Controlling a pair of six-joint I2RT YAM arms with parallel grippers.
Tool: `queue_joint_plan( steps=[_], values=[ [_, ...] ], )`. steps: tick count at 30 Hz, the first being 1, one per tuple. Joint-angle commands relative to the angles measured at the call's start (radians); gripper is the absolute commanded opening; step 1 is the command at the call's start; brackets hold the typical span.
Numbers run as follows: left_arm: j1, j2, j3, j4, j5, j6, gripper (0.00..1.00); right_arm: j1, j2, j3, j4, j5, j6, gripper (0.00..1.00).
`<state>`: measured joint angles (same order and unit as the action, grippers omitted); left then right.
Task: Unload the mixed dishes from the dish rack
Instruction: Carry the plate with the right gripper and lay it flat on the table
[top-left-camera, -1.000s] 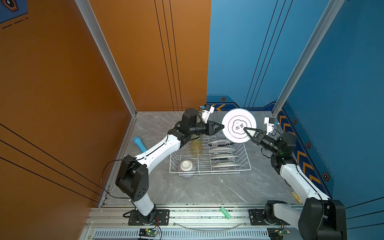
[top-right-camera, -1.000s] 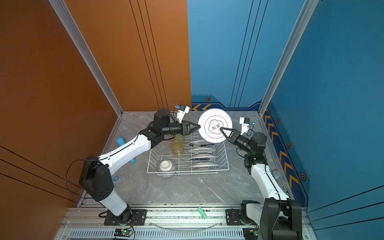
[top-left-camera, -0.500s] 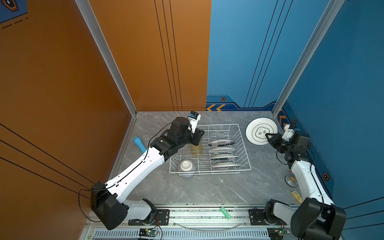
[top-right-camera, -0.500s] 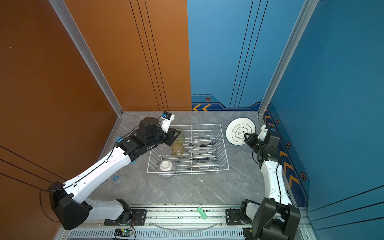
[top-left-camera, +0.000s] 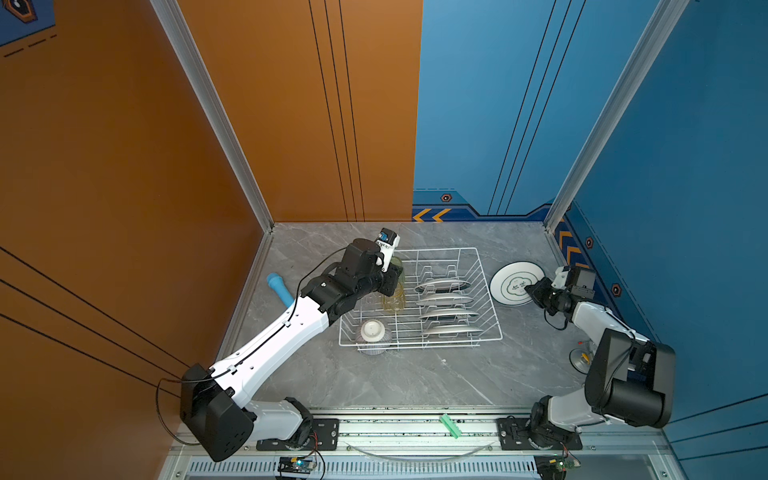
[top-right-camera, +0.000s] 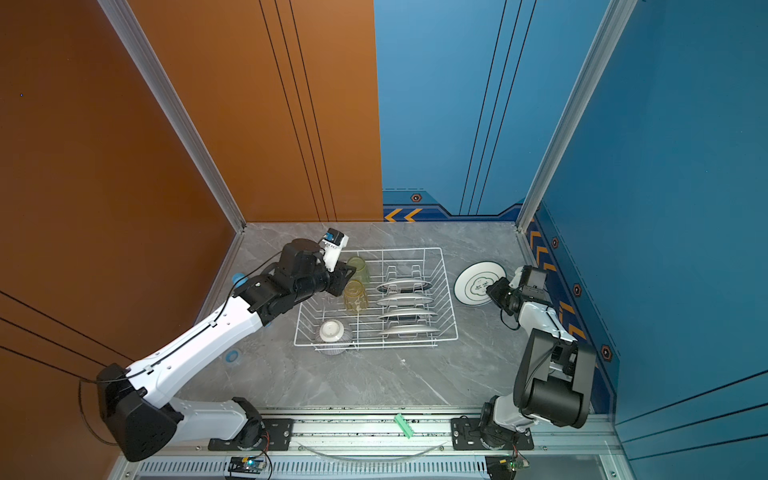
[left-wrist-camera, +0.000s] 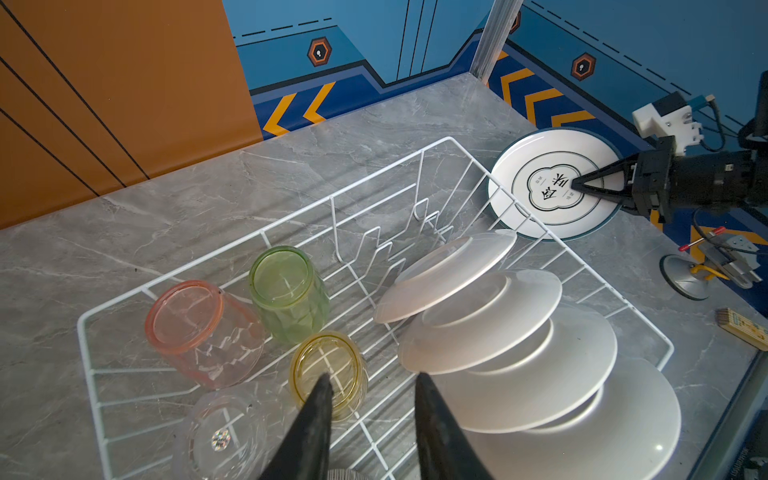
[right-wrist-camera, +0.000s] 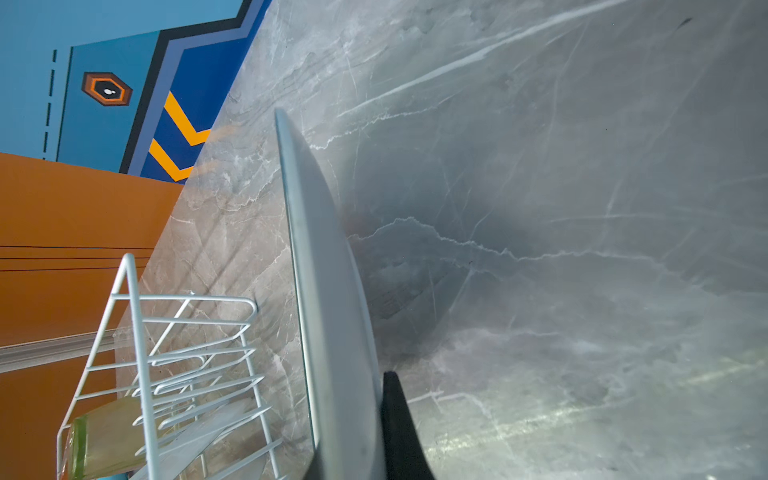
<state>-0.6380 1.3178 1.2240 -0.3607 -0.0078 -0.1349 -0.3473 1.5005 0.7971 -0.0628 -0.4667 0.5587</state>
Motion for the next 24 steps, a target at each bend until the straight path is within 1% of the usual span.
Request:
queue_joint_plan(
  steps=[1,8,15,18,24],
  values=[
    [-0.015,0.012,-0.003,-0.012,-0.017,0.023,0.35,-0.006,0.046,0.007,0.081,-0.017,0.024,0.0],
    [-0.035,0.027,0.01,-0.017,-0.021,0.042,0.36,-0.007,0.128,0.005,0.106,-0.037,0.031,0.01],
    [-0.056,0.06,0.045,-0.053,-0.037,0.056,0.37,-0.01,0.139,0.021,-0.007,0.042,-0.034,0.13],
    [-0.068,0.079,0.063,-0.062,-0.048,0.064,0.37,-0.01,0.139,0.03,-0.064,0.088,-0.072,0.21],
    [-0.088,0.108,0.092,-0.083,-0.066,0.078,0.37,-0.01,0.153,0.037,-0.114,0.114,-0.104,0.26]
  ],
)
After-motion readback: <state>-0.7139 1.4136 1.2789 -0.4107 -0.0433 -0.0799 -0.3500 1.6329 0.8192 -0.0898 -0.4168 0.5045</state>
